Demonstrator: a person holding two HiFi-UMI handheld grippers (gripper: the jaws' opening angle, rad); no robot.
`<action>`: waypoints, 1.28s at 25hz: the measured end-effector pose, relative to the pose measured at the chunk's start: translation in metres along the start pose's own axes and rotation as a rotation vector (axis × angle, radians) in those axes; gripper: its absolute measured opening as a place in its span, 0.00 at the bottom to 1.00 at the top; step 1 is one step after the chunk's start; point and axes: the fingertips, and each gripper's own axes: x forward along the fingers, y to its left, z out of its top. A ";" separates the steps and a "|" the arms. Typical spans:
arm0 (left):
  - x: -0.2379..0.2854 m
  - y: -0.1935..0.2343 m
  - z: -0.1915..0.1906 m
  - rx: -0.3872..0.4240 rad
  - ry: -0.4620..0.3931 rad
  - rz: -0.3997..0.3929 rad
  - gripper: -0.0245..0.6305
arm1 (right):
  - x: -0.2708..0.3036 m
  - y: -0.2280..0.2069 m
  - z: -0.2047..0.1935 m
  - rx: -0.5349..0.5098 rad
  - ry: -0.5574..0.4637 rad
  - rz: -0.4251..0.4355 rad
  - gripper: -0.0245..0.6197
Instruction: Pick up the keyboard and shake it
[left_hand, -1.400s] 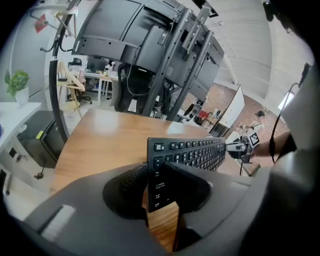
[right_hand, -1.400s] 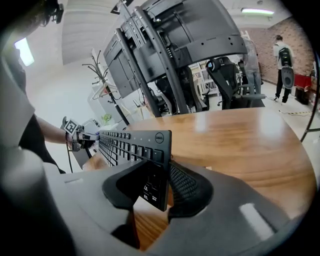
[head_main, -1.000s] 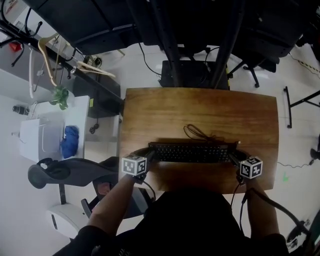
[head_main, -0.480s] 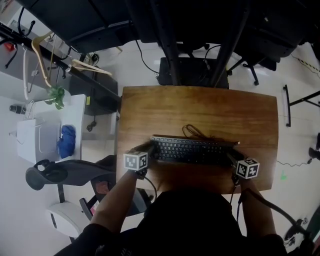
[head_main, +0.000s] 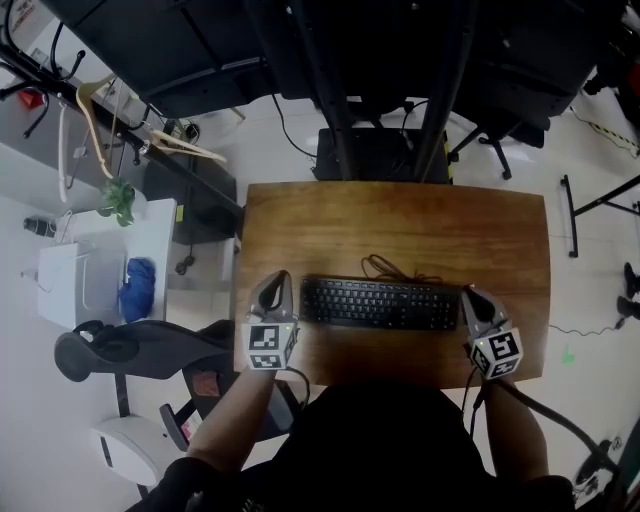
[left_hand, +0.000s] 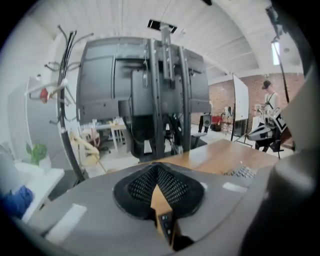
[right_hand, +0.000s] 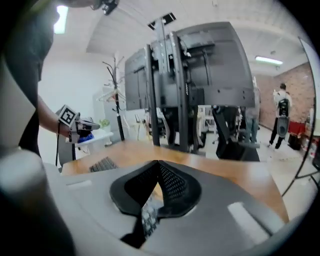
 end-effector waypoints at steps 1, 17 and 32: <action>-0.007 -0.006 0.030 0.029 -0.083 0.004 0.04 | -0.003 0.011 0.032 -0.025 -0.078 0.017 0.04; -0.087 -0.115 0.193 0.092 -0.536 -0.156 0.04 | -0.050 0.085 0.172 -0.141 -0.403 0.040 0.04; -0.091 -0.158 0.171 0.102 -0.439 -0.304 0.04 | -0.063 0.096 0.172 -0.150 -0.408 0.050 0.04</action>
